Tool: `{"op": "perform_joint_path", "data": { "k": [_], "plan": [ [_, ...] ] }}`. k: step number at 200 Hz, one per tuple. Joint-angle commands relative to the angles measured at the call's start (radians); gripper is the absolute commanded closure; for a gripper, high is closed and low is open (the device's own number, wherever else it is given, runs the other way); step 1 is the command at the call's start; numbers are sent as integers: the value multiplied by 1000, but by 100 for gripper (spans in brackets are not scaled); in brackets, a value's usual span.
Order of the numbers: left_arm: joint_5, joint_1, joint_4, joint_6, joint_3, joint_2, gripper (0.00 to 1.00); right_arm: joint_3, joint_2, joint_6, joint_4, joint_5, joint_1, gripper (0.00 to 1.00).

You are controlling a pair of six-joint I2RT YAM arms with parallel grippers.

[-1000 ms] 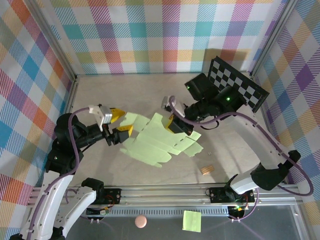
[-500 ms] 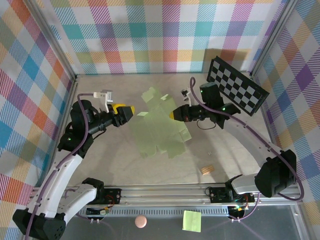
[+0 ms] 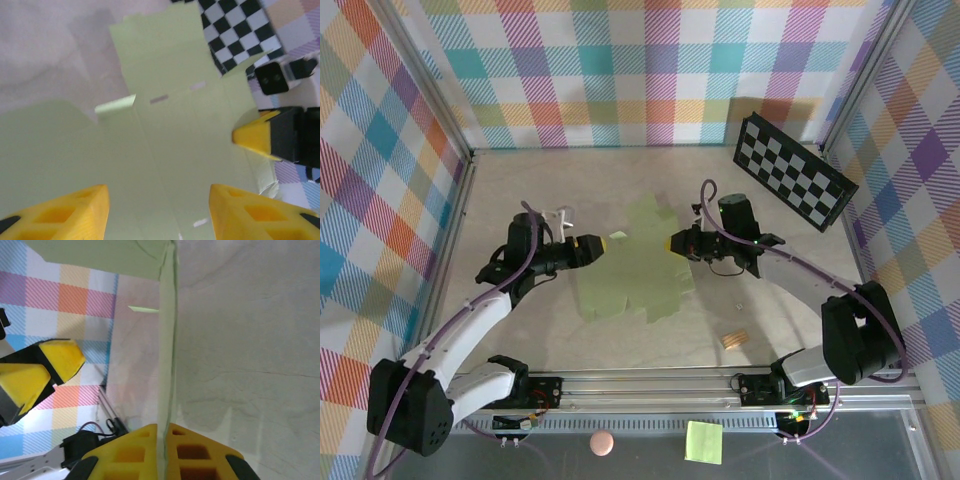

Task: Fold the paper box

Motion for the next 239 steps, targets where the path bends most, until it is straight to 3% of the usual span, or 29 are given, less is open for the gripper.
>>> {"op": "perform_joint_path", "data": {
  "k": [1,81,150,239],
  "plan": [
    [-26,-29,71,-33,-51,27,45,32,28,-106,-126,50,-3,100],
    [-90,-145,152,-104,-192,152,53,145,89,-329,-439,232,-2,100],
    [-41,-210,334,-193,-261,311,58,239,120,-431,-595,377,21,100],
    [-36,-245,414,-225,-254,425,64,363,200,-457,-706,562,163,100]
  ]
}}
